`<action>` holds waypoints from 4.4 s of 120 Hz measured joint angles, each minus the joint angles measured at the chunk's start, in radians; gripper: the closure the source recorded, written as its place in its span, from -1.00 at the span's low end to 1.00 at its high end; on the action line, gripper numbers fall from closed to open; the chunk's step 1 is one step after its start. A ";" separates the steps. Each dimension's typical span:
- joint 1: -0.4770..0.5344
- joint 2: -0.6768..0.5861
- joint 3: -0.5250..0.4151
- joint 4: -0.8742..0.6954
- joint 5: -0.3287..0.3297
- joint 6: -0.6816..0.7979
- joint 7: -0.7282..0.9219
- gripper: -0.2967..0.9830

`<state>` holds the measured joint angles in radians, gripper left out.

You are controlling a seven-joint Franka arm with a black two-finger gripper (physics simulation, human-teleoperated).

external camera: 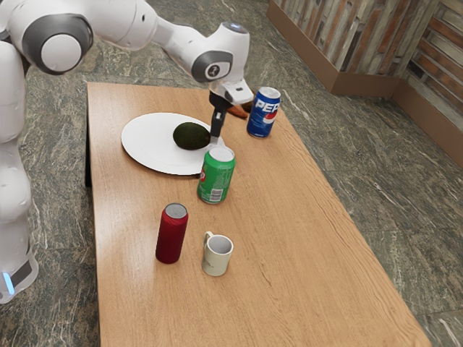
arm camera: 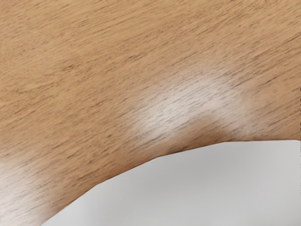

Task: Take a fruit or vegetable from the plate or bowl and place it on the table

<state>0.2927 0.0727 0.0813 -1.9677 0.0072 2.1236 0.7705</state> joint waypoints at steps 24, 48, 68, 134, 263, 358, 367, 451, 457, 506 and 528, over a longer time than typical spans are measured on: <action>-0.041 -0.064 -0.003 -0.035 -0.024 0.022 0.037 -0.54; -0.119 -0.098 0.027 -0.056 -0.041 0.031 0.062 -0.54; -0.046 -0.129 0.062 -0.053 -0.038 0.033 0.080 -0.53; 0.068 -0.139 0.026 -0.053 -0.044 0.031 0.122 -0.54; 0.018 -0.345 0.061 -0.323 -0.146 0.015 0.130 -0.54; 0.019 -0.348 0.106 -0.308 -0.143 0.027 0.137 -0.54; 0.015 -0.346 0.105 -0.307 -0.144 0.033 0.138 -0.54; 0.012 -0.256 0.100 -0.303 -0.160 0.090 0.139 -0.54; 0.011 -0.254 0.099 -0.304 -0.160 0.095 0.139 -0.54; 0.004 -0.245 0.094 -0.323 -0.172 0.119 0.135 -0.54; 0.004 -0.245 0.093 -0.337 -0.188 0.133 0.126 -0.26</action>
<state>0.2965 -0.1719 0.1748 -2.3049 -0.1805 2.2569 0.8964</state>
